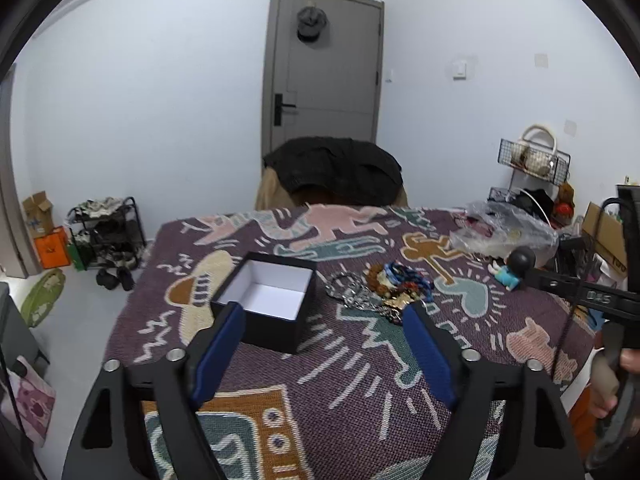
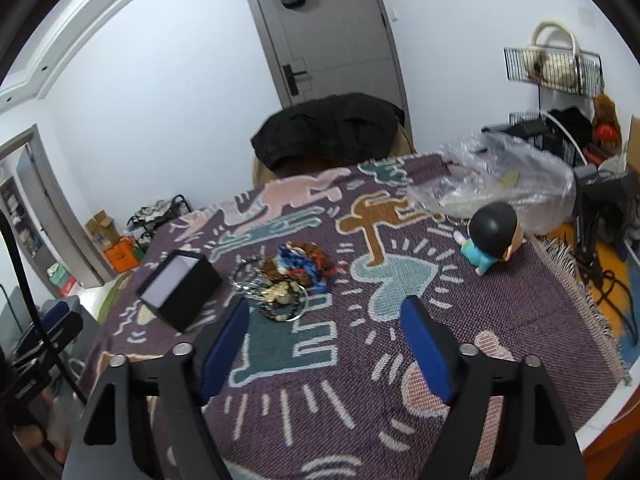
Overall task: Organize jewelry
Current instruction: 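Reach the right gripper into the jewelry pile and grasp the blue beaded bracelet, then lift the blue bracelet with the right gripper while the left gripper grasps a grey beaded bracelet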
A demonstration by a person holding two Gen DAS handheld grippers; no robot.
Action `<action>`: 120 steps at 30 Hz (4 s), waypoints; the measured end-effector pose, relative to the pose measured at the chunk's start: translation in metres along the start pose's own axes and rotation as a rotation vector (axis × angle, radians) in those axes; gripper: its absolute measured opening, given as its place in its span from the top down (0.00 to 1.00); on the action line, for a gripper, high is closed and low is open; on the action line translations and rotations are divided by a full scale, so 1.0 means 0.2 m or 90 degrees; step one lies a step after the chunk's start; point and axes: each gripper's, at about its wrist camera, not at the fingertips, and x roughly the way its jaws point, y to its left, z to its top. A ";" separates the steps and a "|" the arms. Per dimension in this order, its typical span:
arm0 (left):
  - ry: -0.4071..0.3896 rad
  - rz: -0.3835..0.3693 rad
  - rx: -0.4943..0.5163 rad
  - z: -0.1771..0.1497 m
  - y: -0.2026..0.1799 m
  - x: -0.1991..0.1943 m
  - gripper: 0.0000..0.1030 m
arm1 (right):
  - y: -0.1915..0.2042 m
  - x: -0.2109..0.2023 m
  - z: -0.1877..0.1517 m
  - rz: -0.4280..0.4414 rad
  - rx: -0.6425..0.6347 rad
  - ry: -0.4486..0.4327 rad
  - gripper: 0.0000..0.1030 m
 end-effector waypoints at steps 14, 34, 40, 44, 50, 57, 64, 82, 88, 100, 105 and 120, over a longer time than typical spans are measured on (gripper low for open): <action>0.076 -0.032 0.010 0.05 -0.06 0.33 0.38 | -0.15 0.43 0.10 0.080 0.086 0.099 0.44; 0.163 -0.041 0.002 0.15 -0.05 0.67 0.53 | 0.08 0.88 0.28 0.128 -0.016 0.185 0.44; 0.173 -0.039 -0.011 0.17 -0.03 0.71 0.53 | 0.13 1.00 0.26 0.114 -0.054 0.223 0.64; 0.178 -0.039 -0.014 0.18 -0.02 0.73 0.53 | 0.08 1.00 0.28 0.138 -0.037 0.216 0.94; 0.192 -0.045 -0.008 0.20 -0.07 0.79 0.53 | -0.01 0.82 0.32 0.186 0.017 0.148 0.94; 0.222 -0.048 0.018 0.19 -0.17 0.90 0.53 | -0.08 0.65 0.32 0.212 0.064 0.095 0.94; 0.262 -0.030 0.036 0.18 -0.22 1.05 0.53 | -0.19 0.50 0.27 0.223 0.116 0.046 0.94; 0.354 0.033 0.012 0.22 -0.24 1.43 0.68 | -0.37 0.38 0.14 0.231 0.180 0.002 0.94; 0.380 0.044 0.005 0.20 -0.24 1.53 0.69 | -0.40 0.40 0.11 0.235 0.192 0.005 0.94; 0.338 0.024 0.016 0.29 -0.25 1.41 0.92 | -0.32 0.39 0.13 0.253 0.182 0.003 0.94; 0.277 0.008 -0.001 0.46 -0.18 1.21 0.92 | -0.26 0.35 0.17 0.262 0.173 -0.011 0.94; 0.172 -0.008 -0.019 0.72 0.08 0.73 0.92 | 0.02 0.26 0.24 0.282 0.116 -0.025 0.94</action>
